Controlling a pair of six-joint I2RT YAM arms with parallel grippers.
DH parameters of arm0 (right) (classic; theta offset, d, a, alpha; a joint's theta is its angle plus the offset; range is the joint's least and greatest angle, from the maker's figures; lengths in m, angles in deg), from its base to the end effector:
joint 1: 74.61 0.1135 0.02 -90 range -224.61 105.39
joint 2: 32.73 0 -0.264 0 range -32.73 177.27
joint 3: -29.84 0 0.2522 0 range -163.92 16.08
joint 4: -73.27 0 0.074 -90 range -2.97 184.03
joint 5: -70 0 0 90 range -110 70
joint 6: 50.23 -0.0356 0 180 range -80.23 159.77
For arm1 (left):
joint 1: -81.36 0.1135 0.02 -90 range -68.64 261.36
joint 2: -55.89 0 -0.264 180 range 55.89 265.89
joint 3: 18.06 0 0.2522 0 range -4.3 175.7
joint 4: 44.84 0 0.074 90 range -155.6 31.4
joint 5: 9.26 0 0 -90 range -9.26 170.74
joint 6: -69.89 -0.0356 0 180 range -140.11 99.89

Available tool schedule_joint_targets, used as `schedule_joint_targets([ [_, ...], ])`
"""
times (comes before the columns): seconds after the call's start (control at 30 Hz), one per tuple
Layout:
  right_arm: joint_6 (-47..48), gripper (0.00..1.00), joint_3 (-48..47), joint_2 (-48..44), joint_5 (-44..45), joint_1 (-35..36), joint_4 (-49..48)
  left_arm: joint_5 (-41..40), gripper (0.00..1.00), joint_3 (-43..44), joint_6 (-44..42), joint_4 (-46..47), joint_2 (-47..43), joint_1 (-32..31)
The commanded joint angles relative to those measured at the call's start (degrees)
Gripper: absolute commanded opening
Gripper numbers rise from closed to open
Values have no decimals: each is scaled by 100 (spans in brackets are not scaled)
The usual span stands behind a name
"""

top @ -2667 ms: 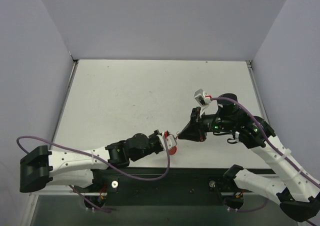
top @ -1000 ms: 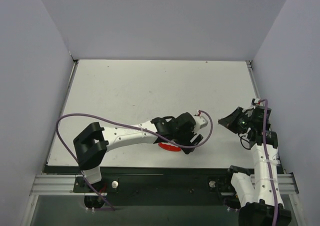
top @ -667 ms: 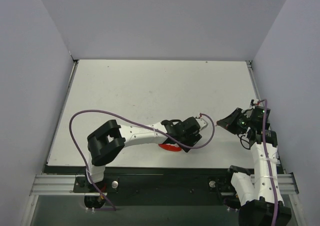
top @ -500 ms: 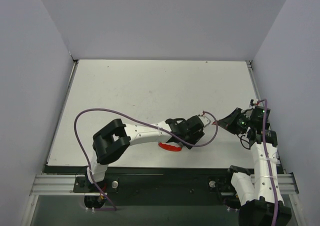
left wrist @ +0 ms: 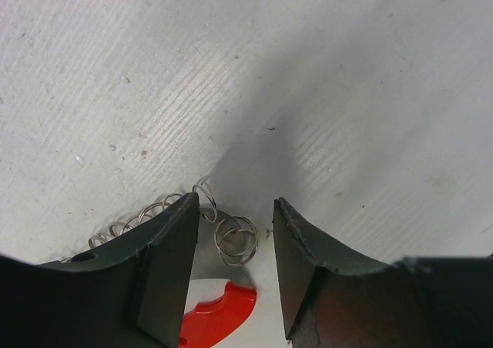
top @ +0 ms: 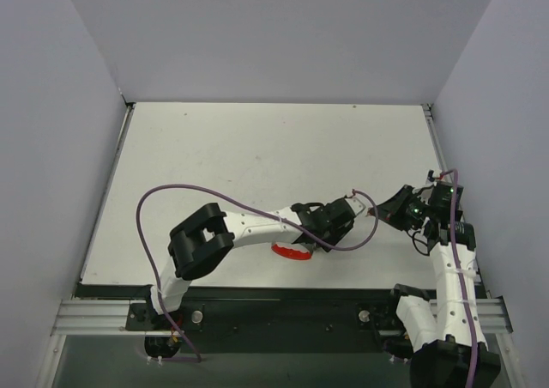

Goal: Put the keys on the keyring

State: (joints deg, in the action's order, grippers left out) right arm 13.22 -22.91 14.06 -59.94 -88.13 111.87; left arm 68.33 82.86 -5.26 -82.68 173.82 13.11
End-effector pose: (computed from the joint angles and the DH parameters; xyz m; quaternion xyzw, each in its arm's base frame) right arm 0.1759 -0.0188 0.2775 0.1285 0.8308 0.3489 0.4142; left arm 0.1729 -0.4128 0.1840 0.3967 0.8613 -0.1220 0.2930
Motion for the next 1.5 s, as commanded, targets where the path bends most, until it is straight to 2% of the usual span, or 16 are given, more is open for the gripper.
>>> schedule_joint_targets([
  [0.0, 79, 0, 40, 103, -241, -28, 12, -236, 52, 197, 35, -18, 116, 22],
  [0.2, 88, 0, 22, 138, -321, -19, -14, -280, 50, 30, 44, 34, 90, 92],
  [0.27, 97, 0, 22, 147, -339, -11, -23, -228, 45, -76, 53, 104, 64, 110],
  [0.6, 106, 0, -4, 147, -453, -2, -58, -96, 43, -313, 106, 201, -59, 242],
  [0.73, 97, 0, -4, 155, -479, 7, -85, -8, 22, -418, 79, 263, -86, 286],
  [0.77, 106, 0, 5, 164, -479, 16, -85, -8, 9, -445, 79, 272, -103, 312],
  [0.8, 106, 0, -4, 156, -505, 25, -93, 1, 3, -497, 88, 280, -121, 330],
  [0.9, 123, 0, -21, 164, -558, 69, -93, 1, 0, -655, 62, 394, -340, 400],
  [1.0, 158, 0, -92, 156, -663, 147, -93, 71, 0, -796, 27, 500, -814, 514],
  [1.17, 132, 0, -399, 138, -918, 604, -163, 589, 0, -1349, -105, 886, -2184, 716],
  [1.3, -8, 0, -715, 41, -980, 1394, -391, 1239, 0, -2008, -158, 1395, -3344, 883],
  [1.37, -87, 0, -891, -29, -998, 1930, -515, 1924, 0, -2568, -402, 1905, -4065, 954],
  [1.47, -272, 0, -1058, -99, -1042, 2441, -822, 2259, 0, -3211, -597, 2774, -4970, 962],
])
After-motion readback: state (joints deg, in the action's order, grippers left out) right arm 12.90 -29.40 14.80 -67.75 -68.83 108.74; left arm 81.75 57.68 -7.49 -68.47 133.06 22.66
